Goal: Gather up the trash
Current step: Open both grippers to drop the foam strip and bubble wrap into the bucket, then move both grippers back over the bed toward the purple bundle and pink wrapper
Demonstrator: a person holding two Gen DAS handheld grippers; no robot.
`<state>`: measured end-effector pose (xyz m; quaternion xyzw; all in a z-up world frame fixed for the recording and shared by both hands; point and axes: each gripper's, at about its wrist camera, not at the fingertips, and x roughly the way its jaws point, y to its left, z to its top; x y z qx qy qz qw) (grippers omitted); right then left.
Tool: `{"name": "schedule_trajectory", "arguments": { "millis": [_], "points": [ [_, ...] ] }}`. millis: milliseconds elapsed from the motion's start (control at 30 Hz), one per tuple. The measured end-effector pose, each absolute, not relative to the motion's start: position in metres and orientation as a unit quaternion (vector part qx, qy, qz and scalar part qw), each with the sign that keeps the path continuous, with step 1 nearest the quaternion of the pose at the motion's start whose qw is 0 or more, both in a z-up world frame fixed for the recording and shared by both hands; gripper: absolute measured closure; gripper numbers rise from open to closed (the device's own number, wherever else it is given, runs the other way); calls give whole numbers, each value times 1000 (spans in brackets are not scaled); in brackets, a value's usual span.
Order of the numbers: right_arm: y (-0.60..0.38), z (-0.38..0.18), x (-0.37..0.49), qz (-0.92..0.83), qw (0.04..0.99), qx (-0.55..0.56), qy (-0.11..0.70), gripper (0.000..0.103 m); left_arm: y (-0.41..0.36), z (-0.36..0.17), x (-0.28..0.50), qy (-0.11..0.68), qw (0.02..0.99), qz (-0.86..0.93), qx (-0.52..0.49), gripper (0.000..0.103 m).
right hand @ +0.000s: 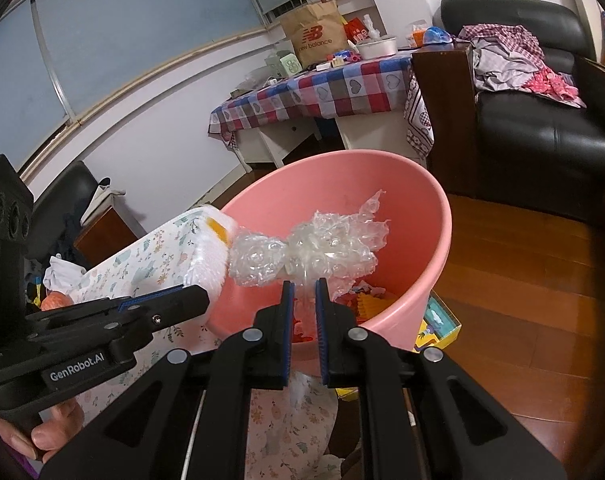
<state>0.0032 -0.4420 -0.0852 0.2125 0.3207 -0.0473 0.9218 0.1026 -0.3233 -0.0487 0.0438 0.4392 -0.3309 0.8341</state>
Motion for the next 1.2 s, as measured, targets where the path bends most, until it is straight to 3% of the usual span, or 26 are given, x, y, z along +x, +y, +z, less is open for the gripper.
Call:
{"name": "schedule_trajectory", "arguments": {
  "millis": [167, 400, 800, 967, 1200],
  "points": [
    [-443, -85, 4, -50, 921, 215, 320, 92, -316, -48, 104, 442, 835, -327, 31, 72],
    [-445, -86, 5, -50, 919, 219, 324, 89, -305, -39, 98, 434, 840, -324, 22, 62],
    [-438, -81, 2, -54, 918, 213, 330, 83, -285, -30, 86, 428, 845, -321, 9, 61],
    [-428, -72, -2, -45, 923, 209, 320, 70, -273, -28, 82, 426, 848, -315, 3, 61],
    [-405, -64, -6, -22, 926, 195, 322, 70, -250, -26, 76, 424, 855, -298, -9, 61]
  ]
}}
